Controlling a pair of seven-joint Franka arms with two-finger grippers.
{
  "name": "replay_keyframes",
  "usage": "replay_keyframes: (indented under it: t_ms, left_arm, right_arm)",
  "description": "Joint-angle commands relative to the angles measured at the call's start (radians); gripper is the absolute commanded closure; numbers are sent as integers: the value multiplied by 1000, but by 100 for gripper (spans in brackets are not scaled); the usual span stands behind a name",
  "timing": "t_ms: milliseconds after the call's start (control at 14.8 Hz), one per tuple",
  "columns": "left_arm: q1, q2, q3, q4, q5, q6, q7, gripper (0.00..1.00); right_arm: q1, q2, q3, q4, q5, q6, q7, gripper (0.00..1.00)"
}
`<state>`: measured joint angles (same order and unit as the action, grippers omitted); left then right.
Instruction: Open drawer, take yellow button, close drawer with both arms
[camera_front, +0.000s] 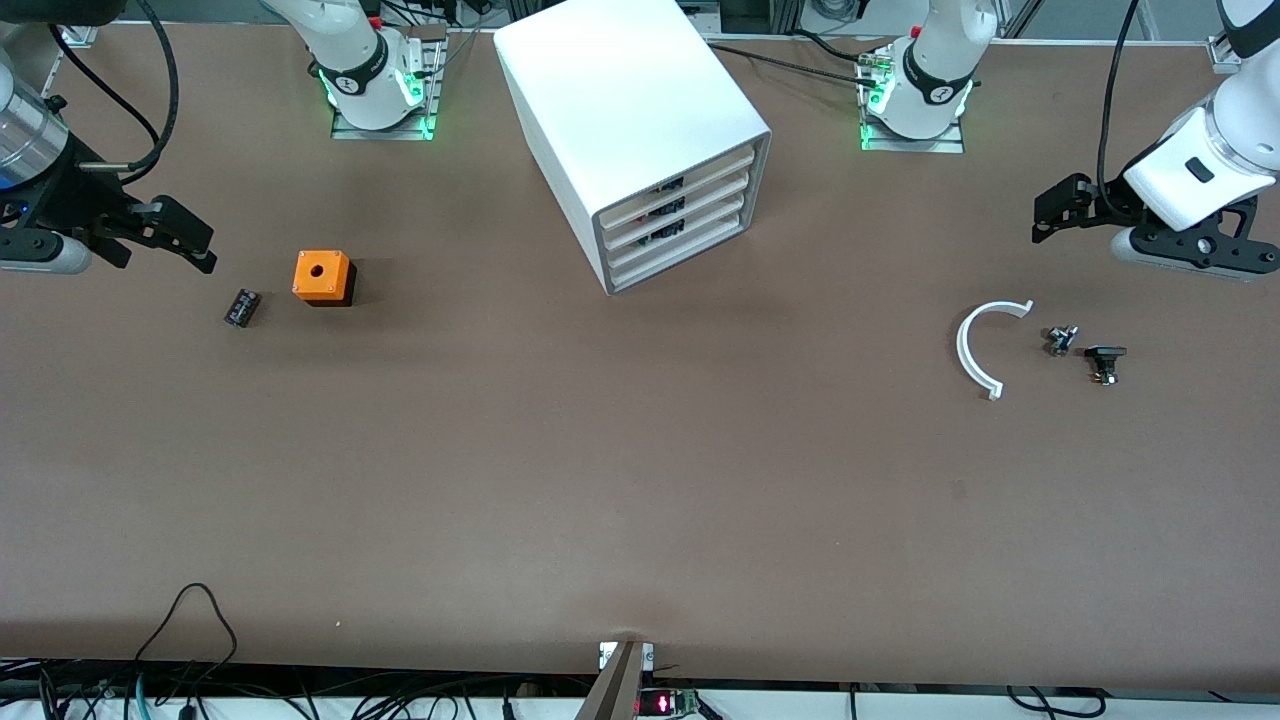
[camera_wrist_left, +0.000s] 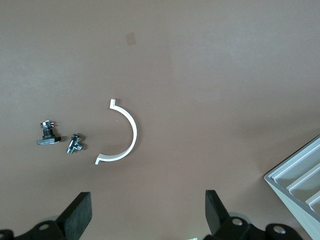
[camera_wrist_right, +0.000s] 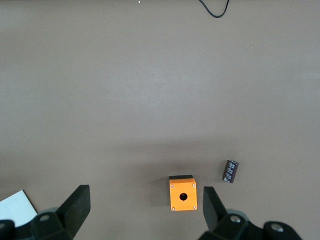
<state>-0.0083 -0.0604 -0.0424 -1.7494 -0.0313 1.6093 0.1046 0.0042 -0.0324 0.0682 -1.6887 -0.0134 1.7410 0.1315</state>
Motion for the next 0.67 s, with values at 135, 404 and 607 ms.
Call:
replay_keyframes:
  t_ms: [135, 404, 607]
  left_arm:
    - [2, 11, -1, 30, 14, -19, 7, 0]
    - [2, 13, -2, 30, 13, -20, 7, 0]
    - [2, 13, -1, 31, 4, -28, 4, 0]
  right_arm:
    - [-10, -3, -8, 9, 50, -11, -39, 0]
    - [-9, -11, -8, 0, 44, -35, -24, 0]
    - [-10, 9, -8, -14, 49, -46, -36, 0]
